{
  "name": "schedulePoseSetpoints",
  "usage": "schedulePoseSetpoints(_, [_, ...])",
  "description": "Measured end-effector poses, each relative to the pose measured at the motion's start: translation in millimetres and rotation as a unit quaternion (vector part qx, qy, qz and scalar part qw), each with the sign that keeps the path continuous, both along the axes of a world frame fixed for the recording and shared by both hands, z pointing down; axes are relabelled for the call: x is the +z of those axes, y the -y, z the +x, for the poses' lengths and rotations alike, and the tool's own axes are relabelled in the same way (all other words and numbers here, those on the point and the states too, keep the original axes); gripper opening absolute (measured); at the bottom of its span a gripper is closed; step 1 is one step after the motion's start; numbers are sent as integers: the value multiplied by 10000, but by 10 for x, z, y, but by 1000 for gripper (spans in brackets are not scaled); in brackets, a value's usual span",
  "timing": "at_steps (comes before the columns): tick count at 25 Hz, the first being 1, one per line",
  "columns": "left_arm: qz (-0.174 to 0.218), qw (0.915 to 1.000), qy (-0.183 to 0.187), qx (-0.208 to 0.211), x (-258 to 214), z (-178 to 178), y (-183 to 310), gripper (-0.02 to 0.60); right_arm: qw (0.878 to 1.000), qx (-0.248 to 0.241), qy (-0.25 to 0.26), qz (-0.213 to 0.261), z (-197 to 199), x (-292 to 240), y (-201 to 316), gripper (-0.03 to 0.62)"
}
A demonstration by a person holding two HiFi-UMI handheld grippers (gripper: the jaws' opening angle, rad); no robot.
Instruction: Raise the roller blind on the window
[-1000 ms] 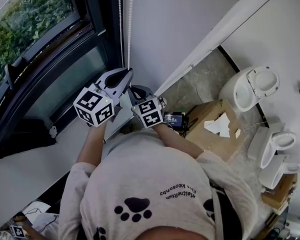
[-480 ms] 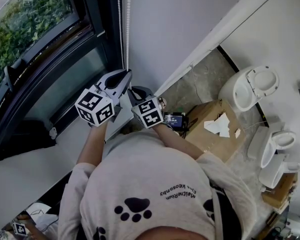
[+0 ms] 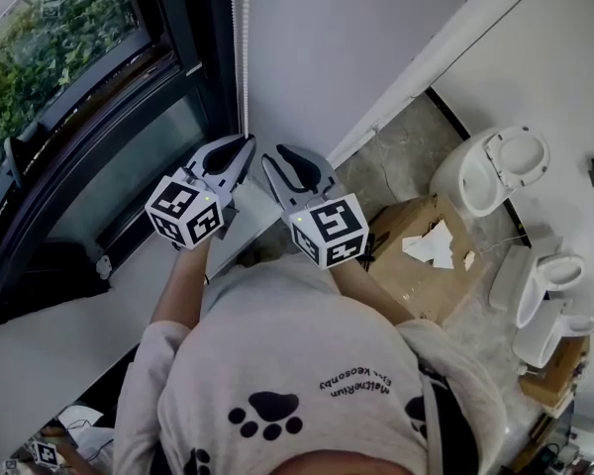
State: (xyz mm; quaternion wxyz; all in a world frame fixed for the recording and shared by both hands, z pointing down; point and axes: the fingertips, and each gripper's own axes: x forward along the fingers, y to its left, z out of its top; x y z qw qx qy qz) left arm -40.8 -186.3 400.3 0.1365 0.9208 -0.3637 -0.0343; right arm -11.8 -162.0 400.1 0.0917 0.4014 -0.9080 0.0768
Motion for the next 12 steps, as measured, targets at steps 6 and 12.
schedulePoseSetpoints(6, [57, 10000, -1, -69, 3, -8, -1, 11, 9929, -325, 542, 1007, -121, -1018, 22, 97])
schedulePoseSetpoints(12, [95, 9999, -43, -119, 6, -6, -17, 11, 9827, -520, 681, 1644, -315, -1624, 161, 95])
